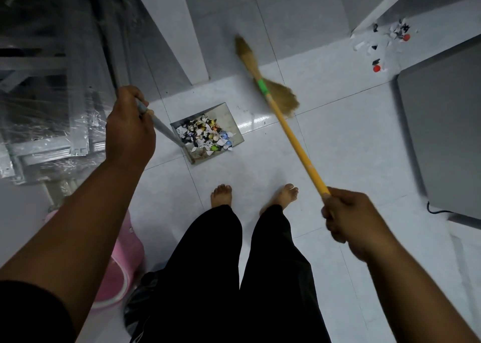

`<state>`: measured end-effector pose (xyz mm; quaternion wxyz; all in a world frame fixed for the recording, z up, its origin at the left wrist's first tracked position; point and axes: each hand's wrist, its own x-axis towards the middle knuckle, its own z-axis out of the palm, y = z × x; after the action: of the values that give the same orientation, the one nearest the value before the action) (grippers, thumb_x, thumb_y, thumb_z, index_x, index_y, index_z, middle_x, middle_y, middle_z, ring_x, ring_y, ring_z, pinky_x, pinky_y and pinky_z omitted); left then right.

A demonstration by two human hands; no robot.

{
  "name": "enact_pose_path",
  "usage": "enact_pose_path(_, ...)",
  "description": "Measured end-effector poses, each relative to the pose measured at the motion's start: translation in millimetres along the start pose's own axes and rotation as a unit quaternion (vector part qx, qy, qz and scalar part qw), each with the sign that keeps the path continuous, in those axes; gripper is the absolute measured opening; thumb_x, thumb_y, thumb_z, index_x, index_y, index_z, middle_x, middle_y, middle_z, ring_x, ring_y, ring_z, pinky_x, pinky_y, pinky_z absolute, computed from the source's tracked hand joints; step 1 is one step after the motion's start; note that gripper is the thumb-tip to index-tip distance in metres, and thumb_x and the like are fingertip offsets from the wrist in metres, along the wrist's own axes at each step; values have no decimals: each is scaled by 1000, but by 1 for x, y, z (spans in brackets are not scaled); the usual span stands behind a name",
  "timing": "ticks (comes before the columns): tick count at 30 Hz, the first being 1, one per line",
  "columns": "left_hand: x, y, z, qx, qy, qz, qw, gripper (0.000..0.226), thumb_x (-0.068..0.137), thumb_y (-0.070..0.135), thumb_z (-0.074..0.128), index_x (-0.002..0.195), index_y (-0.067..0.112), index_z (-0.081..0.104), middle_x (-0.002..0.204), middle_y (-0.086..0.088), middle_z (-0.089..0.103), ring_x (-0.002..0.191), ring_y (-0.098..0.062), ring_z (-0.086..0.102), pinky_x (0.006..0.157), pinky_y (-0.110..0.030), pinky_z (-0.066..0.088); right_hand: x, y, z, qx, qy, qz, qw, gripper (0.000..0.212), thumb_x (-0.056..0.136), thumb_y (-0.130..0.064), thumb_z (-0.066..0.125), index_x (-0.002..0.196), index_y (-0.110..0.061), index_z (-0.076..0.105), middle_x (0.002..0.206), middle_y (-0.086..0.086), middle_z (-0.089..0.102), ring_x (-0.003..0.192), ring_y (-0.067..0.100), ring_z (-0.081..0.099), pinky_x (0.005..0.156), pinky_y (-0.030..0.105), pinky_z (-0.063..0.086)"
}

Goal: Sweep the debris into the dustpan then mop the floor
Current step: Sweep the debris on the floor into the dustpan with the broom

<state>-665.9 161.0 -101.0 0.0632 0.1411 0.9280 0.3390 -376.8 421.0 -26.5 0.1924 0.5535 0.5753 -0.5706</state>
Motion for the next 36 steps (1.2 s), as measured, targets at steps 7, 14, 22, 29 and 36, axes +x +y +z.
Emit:
enact_pose_path(7, 1, -1, -1, -4, -6, -8, 1000, 52, 92, 1, 50, 95, 50, 33, 103, -4, 56, 89, -11, 55, 76, -10, 45, -80, 3, -7, 100, -102, 46, 989, 26, 99, -14, 51, 90, -18, 76, 67, 13, 48, 43, 16, 28, 43, 19, 24)
enact_pose_path(14, 0, -6, -10, -9, 0, -13, 1000, 50, 92, 0, 51, 93, 47, 34, 103, -6, 56, 93, -14, 56, 77, -8, 43, -105, -23, -47, 80, -32, -4, 996, 27, 80, -31, 63, 104, -28, 76, 67, 13, 53, 42, 18, 30, 48, 21, 28)
enact_pose_path(22, -10, -19, -29, -1, 33, -42, 999, 50, 91, 1, 54, 92, 47, 35, 100, 0, 57, 91, -12, 57, 75, -7, 44, -41, -55, -70, 199, -109, -68, 972, 54, 70, -44, 81, 111, -12, 66, 69, 3, 47, 42, 6, 32, 33, 14, 29)
enact_pose_path(29, -19, -34, -47, 12, 54, -59, 997, 48, 90, -1, 56, 97, 43, 36, 105, -10, 64, 93, -10, 56, 73, 8, 36, 40, -73, -27, 201, -83, -51, 975, 18, 91, -13, 63, 109, -12, 63, 87, 13, 69, 53, 9, 52, 44, 20, 44)
enact_pose_path(36, -29, -40, -53, 42, 65, -81, 994, 55, 89, -3, 53, 94, 49, 35, 107, -9, 64, 93, -9, 55, 77, -7, 41, 109, -72, -3, -88, 107, -46, 989, 54, 92, -12, 54, 145, -19, 46, 88, 5, 66, 59, 19, 58, 49, 29, 46)
